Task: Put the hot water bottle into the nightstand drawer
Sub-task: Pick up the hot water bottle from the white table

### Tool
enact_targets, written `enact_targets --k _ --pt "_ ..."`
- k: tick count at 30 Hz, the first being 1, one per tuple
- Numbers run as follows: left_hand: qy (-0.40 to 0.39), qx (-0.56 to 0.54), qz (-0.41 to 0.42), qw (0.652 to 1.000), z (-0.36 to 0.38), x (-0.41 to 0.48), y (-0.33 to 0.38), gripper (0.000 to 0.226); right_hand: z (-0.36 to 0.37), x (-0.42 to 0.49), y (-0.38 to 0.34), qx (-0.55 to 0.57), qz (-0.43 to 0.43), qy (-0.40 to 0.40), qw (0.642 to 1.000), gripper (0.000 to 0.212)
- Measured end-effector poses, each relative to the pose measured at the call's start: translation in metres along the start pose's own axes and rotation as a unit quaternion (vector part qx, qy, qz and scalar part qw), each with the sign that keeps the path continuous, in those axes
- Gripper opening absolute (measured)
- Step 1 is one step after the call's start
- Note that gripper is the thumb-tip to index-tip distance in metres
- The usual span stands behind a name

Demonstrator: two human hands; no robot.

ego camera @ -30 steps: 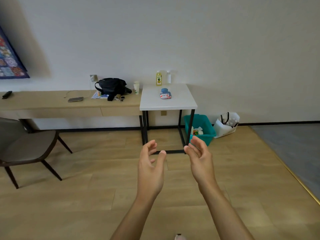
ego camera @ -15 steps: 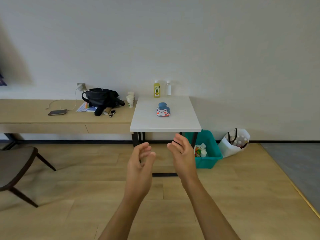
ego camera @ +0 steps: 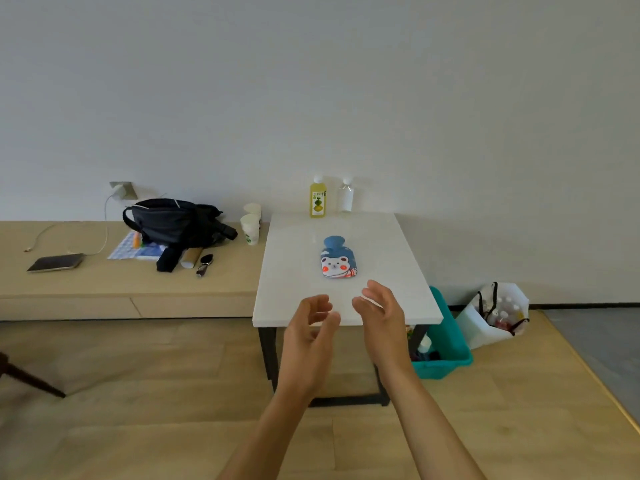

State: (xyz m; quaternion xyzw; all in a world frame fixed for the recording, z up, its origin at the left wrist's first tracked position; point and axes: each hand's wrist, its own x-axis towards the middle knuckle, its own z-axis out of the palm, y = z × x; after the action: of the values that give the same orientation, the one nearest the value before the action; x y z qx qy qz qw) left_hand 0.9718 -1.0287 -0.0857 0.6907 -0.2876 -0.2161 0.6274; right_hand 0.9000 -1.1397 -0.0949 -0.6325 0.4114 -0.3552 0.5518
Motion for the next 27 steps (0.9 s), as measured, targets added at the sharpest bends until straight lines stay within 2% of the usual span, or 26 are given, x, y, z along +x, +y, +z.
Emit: enact_targets --k 7,11,16,20,23,27 --pt "0.003 0.028 -0.017 0.999 -0.006 0.124 -0.010 0.028 0.059 0.120 0.013 -0.031 0.026 0.012 0.999 0.045" --pt "0.018 0.045 -0.033 0.998 0.003 0.184 -0.032 0.028 0.087 0.204 0.031 -0.050 0.027 -0.016 0.998 0.028" --pt "0.047 0.061 -0.070 0.995 0.032 0.261 -0.056 0.027 0.115 0.309 0.073 -0.137 0.056 -0.051 0.988 0.050" --pt "0.059 0.061 -0.111 0.990 0.058 0.319 -0.066 0.024 0.125 0.376 0.115 -0.262 0.067 -0.086 0.959 0.063" --pt "0.078 0.067 -0.143 0.984 0.071 0.347 -0.073 0.023 0.124 0.412 0.148 -0.354 0.102 -0.112 0.923 0.074" --pt "0.109 0.070 -0.171 0.977 0.075 0.372 -0.084 0.023 0.128 0.442 0.181 -0.422 0.124 -0.140 0.887 0.081"
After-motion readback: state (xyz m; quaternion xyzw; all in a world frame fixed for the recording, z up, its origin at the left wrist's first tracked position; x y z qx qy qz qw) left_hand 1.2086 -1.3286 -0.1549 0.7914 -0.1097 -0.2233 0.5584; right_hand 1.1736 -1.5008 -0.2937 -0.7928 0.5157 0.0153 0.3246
